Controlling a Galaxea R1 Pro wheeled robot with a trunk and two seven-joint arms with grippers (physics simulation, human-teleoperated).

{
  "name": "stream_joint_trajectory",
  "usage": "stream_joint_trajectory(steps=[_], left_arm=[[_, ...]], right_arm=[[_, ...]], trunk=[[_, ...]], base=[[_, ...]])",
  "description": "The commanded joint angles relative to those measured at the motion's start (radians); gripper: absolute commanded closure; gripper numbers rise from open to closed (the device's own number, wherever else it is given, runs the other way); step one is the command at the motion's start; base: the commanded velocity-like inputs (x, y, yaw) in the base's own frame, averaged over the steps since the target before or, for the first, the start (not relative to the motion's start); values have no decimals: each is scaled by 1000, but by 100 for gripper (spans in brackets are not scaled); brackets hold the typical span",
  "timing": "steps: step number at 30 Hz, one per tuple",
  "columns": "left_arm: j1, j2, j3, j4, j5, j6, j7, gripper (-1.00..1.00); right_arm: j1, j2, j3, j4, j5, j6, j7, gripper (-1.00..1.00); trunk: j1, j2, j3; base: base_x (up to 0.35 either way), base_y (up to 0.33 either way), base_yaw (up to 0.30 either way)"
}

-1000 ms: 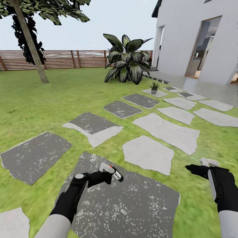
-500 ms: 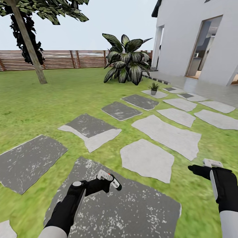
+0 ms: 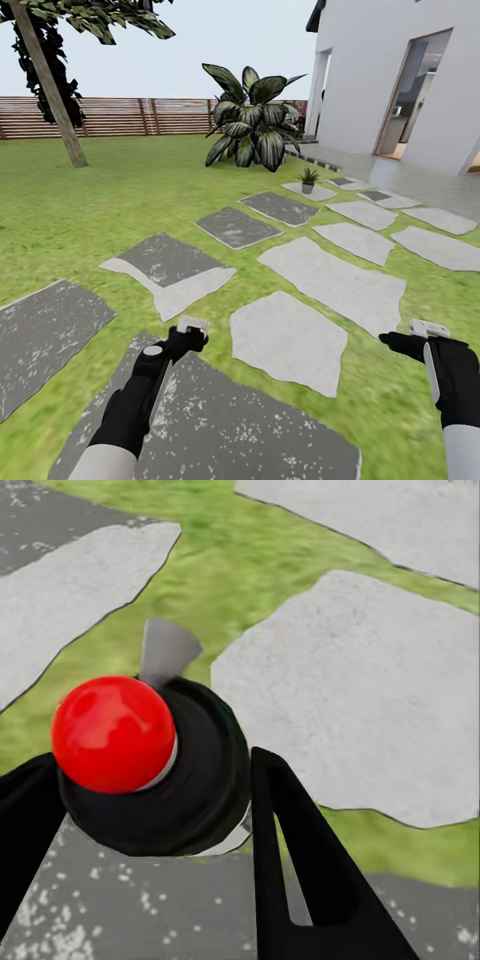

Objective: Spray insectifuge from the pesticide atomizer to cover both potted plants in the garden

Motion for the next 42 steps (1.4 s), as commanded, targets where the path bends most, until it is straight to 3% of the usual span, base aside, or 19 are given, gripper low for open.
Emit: stream_joint_trajectory(steps=[1, 42], left_arm=[[-1, -2, 3, -2, -9, 4, -7, 100], [-1, -2, -1, -2, -8, 4, -5, 100]], right_arm=[[-1, 0, -1, -1, 11, 3, 9, -100], [-1, 6, -1, 1, 14, 3, 9, -100]], trunk=[[0, 0, -1], [0, 0, 2]], base=[[310, -197, 0], [315, -155, -7]])
